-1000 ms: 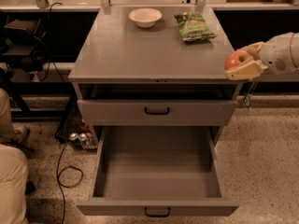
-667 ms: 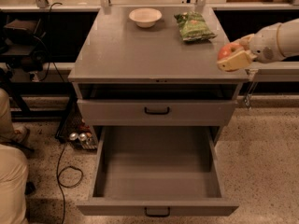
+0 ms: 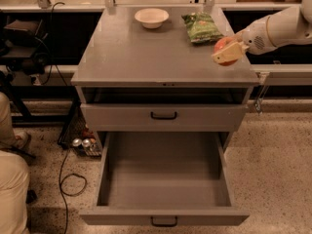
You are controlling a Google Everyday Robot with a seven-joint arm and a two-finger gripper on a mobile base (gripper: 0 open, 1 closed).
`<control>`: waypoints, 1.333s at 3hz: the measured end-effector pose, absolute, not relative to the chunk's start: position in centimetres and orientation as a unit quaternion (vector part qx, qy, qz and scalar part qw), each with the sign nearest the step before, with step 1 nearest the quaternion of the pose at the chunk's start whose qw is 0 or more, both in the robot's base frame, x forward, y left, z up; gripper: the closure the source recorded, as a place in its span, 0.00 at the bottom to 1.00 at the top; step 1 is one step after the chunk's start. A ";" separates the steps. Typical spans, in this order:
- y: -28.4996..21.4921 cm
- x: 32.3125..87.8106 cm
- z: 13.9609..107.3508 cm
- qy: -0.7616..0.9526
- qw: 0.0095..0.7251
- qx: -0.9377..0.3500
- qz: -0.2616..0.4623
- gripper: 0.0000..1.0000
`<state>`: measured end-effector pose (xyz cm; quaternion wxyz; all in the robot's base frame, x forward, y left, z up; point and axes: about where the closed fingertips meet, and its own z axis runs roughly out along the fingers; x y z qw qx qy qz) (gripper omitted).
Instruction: Pick apple from middle drawer and place on counter
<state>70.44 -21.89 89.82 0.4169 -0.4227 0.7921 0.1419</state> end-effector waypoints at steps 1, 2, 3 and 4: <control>-20.6 73.0 88.4 0.798 0.409 -0.416 0.153 1.00; -20.2 74.5 87.2 0.802 0.409 -0.408 0.153 1.00; -20.0 75.5 86.3 0.805 0.406 -0.404 0.154 1.00; -19.8 76.2 85.7 0.808 0.401 -0.401 0.159 0.85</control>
Offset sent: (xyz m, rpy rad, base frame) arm 0.0588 0.0143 -0.0342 0.0220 0.0312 -0.0466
